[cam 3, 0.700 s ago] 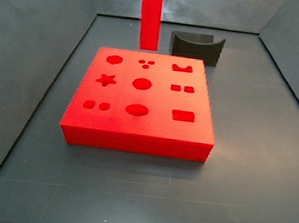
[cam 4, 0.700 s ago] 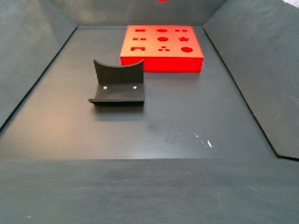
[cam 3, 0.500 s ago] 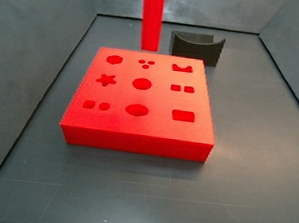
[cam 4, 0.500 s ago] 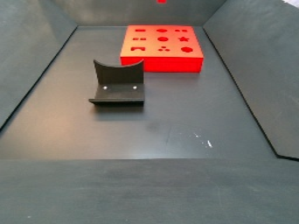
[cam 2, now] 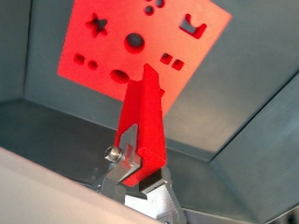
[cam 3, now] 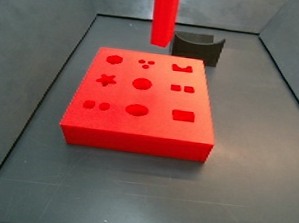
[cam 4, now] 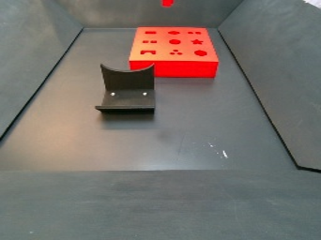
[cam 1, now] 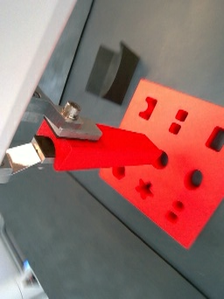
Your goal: Insert the arch object.
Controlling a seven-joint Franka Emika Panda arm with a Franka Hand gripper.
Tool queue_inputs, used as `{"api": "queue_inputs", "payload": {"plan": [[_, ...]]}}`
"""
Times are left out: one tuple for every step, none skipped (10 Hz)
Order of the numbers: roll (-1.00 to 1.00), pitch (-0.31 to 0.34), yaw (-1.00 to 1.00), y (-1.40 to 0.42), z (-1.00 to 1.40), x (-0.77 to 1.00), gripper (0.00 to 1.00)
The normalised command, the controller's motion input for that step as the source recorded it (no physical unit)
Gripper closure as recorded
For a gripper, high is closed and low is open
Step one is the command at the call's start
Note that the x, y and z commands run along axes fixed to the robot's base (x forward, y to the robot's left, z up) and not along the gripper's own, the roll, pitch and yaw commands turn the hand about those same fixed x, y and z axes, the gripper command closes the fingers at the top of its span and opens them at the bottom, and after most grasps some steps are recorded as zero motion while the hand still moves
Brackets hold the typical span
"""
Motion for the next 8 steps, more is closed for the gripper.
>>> {"api": "queue_inputs", "payload": {"plan": [[0.0, 0.057, -0.83, 0.19, -0.03, 0.16, 1.0], [0.0, 0.063, -0.83, 0.18, -0.03, 0.14, 1.0], [0.0, 0.063, -0.84, 0.18, -0.03, 0.13, 1.0], [0.0, 0.06, -0.84, 0.17, -0.02, 0.13, 1.0], [0.0, 0.06, -0.84, 0.17, -0.02, 0.13, 1.0], [0.0, 0.061, -0.85, 0.17, -0.02, 0.12, 1.0], [0.0, 0.066, -0.85, 0.16, -0.02, 0.11, 1.0], [0.0, 0.067, -0.85, 0.16, -0.03, 0.1, 1.0]]}}
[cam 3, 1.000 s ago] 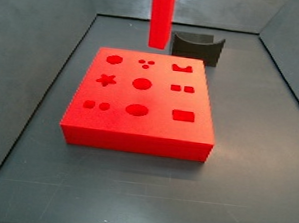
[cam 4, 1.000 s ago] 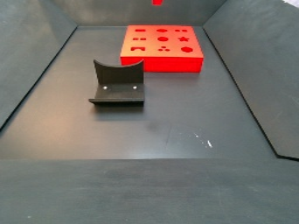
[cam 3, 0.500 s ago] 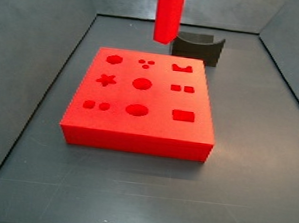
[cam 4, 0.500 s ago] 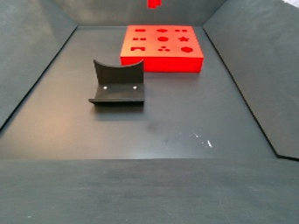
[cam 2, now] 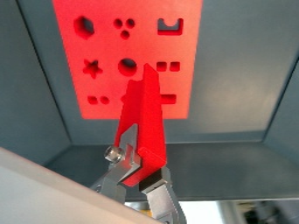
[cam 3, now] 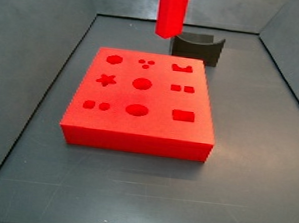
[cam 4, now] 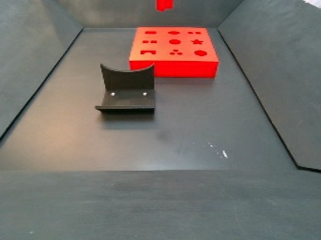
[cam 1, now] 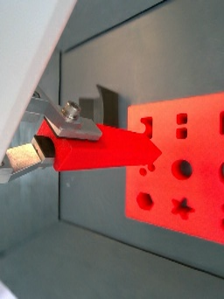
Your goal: Insert the arch object.
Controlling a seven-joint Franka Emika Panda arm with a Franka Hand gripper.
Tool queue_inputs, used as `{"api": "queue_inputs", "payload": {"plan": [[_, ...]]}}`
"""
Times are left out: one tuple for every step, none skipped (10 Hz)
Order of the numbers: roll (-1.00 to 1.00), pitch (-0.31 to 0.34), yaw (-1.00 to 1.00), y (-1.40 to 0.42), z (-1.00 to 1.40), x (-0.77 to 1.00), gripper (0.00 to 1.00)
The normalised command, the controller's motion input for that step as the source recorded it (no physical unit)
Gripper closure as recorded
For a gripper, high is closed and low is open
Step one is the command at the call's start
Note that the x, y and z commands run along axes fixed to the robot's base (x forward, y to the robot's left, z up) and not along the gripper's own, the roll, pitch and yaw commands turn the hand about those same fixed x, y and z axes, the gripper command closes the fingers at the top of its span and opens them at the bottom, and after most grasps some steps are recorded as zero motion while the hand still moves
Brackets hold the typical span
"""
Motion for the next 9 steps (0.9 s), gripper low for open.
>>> {"api": "queue_inputs", "payload": {"plan": [[0.0, 0.073, -0.84, 0.17, -0.03, 0.11, 1.0], [0.0, 0.073, -0.83, 0.17, -0.04, 0.11, 1.0], [0.0, 0.047, -0.86, 0.15, -0.07, 0.1, 1.0], [0.0, 0.006, -0.93, 0.1, -0.07, 0.09, 1.0], [0.0, 0.0, -0.94, 0.09, -0.05, 0.09, 1.0], [0.0, 0.0, -0.93, 0.1, -0.09, 0.19, 1.0], [0.0, -0.01, -0.91, 0.13, -0.15, 0.24, 1.0], [0.0, -0.011, -0.91, 0.11, -0.3, 0.26, 1.0], [0.0, -0.057, -0.87, 0.03, -0.55, 0.29, 1.0]]}}
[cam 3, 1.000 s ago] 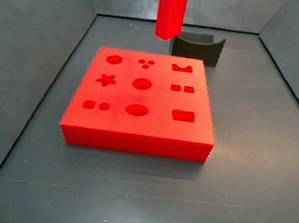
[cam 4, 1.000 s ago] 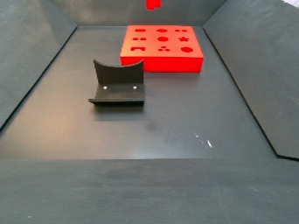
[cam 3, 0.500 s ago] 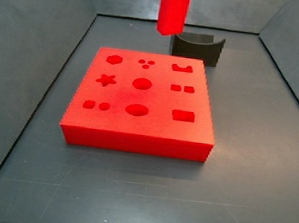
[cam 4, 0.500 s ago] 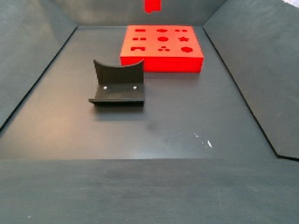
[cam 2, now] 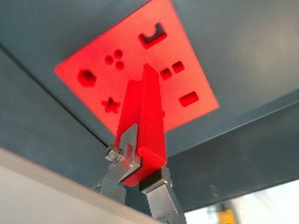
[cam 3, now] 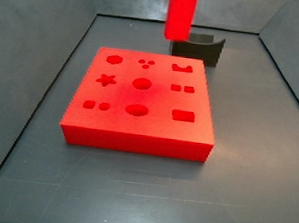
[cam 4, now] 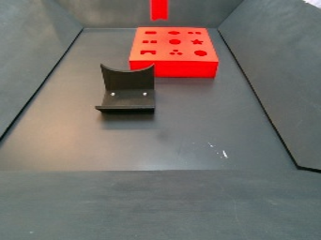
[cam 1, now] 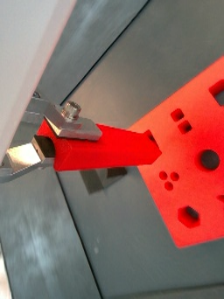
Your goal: Insert the arch object.
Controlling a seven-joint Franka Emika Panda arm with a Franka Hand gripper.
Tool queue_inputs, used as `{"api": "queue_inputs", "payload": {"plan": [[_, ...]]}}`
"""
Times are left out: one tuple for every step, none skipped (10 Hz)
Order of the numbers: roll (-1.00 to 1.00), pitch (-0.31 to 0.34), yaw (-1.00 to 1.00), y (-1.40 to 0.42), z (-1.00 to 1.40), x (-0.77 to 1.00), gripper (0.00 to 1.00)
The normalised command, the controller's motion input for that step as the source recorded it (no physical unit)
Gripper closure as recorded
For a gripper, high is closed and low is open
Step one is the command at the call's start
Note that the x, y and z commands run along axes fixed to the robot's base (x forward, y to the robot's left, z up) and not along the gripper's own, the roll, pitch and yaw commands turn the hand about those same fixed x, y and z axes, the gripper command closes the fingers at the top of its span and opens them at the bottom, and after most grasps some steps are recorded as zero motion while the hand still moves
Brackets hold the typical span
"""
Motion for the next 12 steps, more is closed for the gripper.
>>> {"api": "queue_inputs", "payload": {"plan": [[0.0, -0.066, -0.86, 0.03, -0.6, 0.29, 1.0], [0.0, 0.0, -0.9, 0.01, -0.61, 0.28, 1.0], [0.01, 0.0, -0.86, 0.09, -0.42, 0.33, 1.0], [0.0, -0.004, -0.76, 0.27, -0.17, 0.32, 1.0], [-0.01, 0.0, -0.7, 0.3, -0.11, 0.45, 1.0], [-0.02, 0.0, -0.54, 0.39, -0.09, 0.24, 1.0], [0.0, 0.0, -0.14, 0.16, -0.19, 0.0, 1.0], [-0.05, -0.029, 0.0, 0.0, -0.29, -0.1, 1.0], [-0.07, 0.0, 0.29, -0.02, -0.04, -0.07, 1.0], [-0.14, 0.0, 0.42, 0.0, 0.0, 0.02, 1.0], [-0.15, 0.0, 0.41, 0.0, 0.0, 0.04, 1.0], [-0.13, 0.0, 0.47, 0.0, -0.1, 0.07, 1.0]]}}
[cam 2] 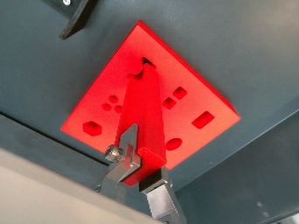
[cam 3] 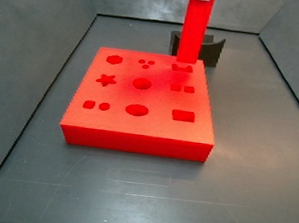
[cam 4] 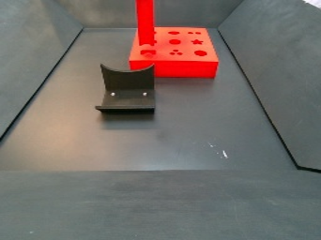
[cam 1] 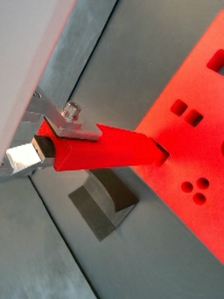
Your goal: Insert the arch object.
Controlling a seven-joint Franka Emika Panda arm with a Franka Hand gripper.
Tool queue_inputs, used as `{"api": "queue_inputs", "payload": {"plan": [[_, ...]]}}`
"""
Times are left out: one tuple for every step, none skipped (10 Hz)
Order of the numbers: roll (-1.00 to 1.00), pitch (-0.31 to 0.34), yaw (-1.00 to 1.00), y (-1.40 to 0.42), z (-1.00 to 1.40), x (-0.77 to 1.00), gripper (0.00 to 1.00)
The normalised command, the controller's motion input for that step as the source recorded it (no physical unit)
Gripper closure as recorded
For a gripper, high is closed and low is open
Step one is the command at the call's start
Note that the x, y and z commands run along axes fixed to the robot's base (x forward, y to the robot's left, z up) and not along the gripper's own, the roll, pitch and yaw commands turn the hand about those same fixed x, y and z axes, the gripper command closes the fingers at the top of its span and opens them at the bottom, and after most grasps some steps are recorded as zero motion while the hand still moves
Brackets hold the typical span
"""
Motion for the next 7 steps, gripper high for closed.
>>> {"api": "queue_inputs", "payload": {"plan": [[-0.04, -0.013, 0.17, 0.0, 0.0, 0.0, 1.0], [0.0, -0.019, 0.21, 0.05, -0.17, 0.0, 1.0], [-0.01, -0.033, 0.33, 0.15, -0.19, 0.0, 1.0], [-0.06, -0.014, 0.14, 0.0, 0.0, -0.01, 1.0], [0.0, 0.0, 0.0, 0.0, -0.04, 0.0, 1.0], [0.03, 0.0, -0.03, -0.09, -0.19, 0.0, 1.0], [0.04, 0.0, -0.18, -0.13, -0.2, 0.0, 1.0]]}}
